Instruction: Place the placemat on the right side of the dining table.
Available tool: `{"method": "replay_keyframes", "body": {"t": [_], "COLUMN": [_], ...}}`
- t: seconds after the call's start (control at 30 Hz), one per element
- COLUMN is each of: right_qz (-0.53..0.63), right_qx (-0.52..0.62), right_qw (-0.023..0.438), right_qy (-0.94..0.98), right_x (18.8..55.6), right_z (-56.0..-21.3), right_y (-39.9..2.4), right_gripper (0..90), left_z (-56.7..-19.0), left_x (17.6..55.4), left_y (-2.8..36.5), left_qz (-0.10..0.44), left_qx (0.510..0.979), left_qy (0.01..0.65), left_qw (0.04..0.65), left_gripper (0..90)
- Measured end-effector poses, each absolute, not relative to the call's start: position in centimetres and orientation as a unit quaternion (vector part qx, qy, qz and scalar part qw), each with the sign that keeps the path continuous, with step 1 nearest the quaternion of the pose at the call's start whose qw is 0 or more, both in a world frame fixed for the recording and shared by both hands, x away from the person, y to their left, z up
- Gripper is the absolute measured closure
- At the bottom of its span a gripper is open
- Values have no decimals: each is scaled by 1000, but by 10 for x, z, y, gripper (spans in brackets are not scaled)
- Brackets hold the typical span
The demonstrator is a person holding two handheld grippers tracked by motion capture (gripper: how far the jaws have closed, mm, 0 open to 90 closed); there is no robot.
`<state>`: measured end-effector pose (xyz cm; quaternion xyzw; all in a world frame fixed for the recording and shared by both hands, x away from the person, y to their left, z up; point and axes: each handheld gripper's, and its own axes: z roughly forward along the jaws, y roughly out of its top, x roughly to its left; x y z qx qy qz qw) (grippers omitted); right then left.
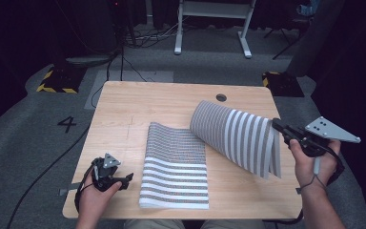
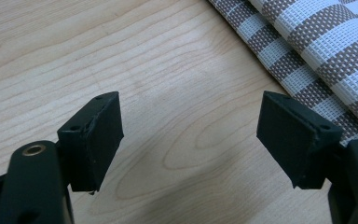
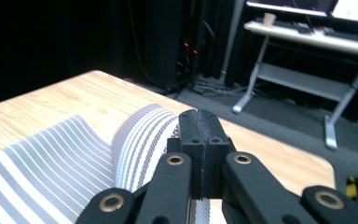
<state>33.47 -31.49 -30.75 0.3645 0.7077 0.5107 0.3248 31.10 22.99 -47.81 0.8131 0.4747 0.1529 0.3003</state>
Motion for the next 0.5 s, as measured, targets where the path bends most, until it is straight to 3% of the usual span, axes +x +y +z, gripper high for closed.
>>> {"method": "replay_keyframes", "body": {"t": [0.5], "right_qz": [483], "right_qx": [435], "right_qw": [310], "right_qy": [694], "right_x": [343], "right_z": [-353], "right_y": [-363], "right_gripper": [900], "left_z": [-480], "left_x": [311], "left_y": [226], "left_qz": [151], "left_qx": [817], "left_qy": [474], "left_qw": [293], "left_gripper": [226]}}
